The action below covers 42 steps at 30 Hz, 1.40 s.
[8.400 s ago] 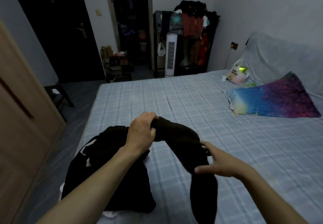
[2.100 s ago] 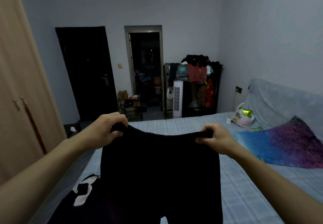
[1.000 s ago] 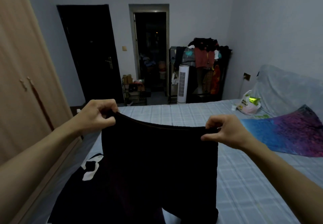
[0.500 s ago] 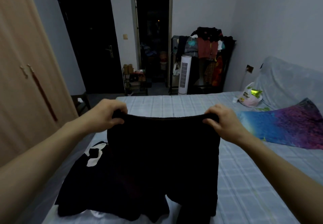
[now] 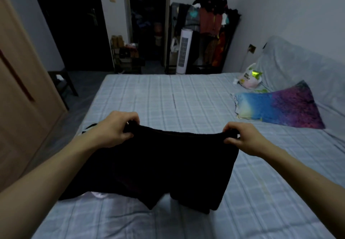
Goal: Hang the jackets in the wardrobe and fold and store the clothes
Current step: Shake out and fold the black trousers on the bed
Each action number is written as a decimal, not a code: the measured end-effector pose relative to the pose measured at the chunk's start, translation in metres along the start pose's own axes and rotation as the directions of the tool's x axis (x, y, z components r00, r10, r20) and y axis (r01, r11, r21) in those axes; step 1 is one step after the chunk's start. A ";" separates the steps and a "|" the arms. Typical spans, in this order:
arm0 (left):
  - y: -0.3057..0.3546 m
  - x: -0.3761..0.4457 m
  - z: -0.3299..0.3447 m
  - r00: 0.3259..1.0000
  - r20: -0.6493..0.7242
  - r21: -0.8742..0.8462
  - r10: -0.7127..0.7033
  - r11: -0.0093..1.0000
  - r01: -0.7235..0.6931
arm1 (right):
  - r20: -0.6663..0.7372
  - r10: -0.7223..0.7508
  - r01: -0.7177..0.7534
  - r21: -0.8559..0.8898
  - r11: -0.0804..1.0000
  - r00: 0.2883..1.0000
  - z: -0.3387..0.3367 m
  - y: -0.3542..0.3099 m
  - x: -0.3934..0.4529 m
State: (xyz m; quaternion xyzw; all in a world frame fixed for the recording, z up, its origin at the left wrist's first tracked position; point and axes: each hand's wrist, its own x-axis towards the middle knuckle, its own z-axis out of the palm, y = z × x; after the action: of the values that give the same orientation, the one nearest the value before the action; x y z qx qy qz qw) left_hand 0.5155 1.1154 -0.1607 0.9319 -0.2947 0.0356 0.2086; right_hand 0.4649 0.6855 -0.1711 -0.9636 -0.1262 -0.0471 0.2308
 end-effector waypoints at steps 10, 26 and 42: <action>0.064 -0.047 0.002 0.977 -0.212 0.005 -0.010 1.000 0.011 | -0.007 0.073 -0.073 0.021 0.997 0.997 0.001 -0.002 -0.065; 0.309 -0.110 -0.162 0.602 -0.797 0.004 -0.041 0.997 0.072 | -0.788 -0.037 0.478 0.335 0.812 0.614 -0.217 -0.082 -0.143; 0.378 -0.133 -0.275 0.388 -0.919 0.069 0.077 0.997 -0.035 | -0.892 -0.083 0.635 0.248 0.732 0.445 -0.339 -0.175 -0.187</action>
State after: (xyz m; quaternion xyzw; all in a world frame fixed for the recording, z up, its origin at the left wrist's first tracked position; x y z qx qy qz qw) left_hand 0.2088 1.0200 0.2037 0.7503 -0.1610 0.5570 0.3177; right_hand 0.2269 0.6399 0.1778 -0.6525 -0.2210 -0.5123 0.5128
